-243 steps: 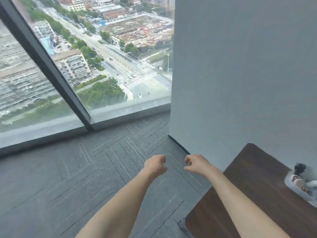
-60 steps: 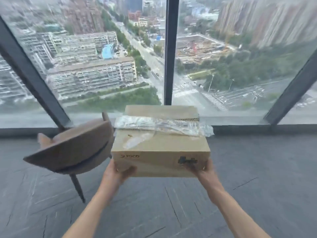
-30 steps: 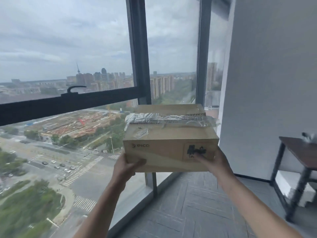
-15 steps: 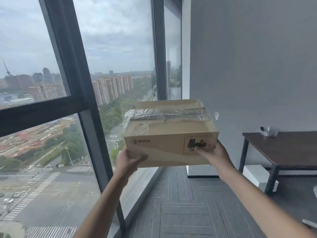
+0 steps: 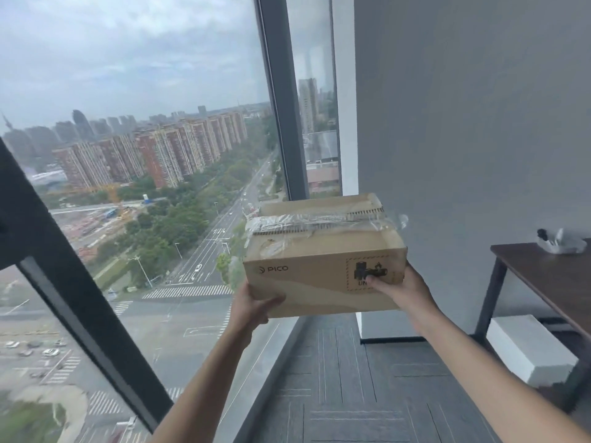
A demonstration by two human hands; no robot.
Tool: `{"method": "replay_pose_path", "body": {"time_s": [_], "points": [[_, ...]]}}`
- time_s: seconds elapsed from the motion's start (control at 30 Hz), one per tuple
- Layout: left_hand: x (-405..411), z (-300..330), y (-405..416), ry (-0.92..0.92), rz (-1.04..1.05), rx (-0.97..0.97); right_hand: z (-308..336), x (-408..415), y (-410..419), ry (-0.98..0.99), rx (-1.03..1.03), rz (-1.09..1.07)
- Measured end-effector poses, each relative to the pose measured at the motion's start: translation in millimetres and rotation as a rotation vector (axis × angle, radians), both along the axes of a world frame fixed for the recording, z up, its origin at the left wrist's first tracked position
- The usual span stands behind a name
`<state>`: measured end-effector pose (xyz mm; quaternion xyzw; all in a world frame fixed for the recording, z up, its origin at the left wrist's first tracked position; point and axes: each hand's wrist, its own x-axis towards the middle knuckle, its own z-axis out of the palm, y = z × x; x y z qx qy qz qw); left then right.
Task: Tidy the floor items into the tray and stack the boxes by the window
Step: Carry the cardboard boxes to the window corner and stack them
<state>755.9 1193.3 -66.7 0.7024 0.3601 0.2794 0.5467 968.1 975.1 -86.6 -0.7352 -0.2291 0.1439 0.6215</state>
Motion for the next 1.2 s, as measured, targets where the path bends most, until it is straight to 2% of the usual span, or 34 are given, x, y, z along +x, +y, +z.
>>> {"method": "replay_pose_path", "body": {"time_s": [0.27, 0.47, 0.63, 0.9, 1.2], "points": [[135, -48, 141, 0.032, -0.01, -0.056, -43, 125, 133, 0.033, -0.013, -0.013], [251, -96, 276, 0.011, -0.05, -0.119, -80, 237, 270, 0.067, -0.042, -0.037], [337, -120, 383, 0.134, -0.058, -0.184, -103, 323, 371, 0.193, -0.099, -0.026], [458, -166, 476, 0.267, -0.116, -0.253, -158, 432, 454, 0.364, -0.142, -0.058], [562, -261, 519, 0.422, -0.087, -0.392, -254, 531, 496, 0.488, -0.215, -0.053]]}}
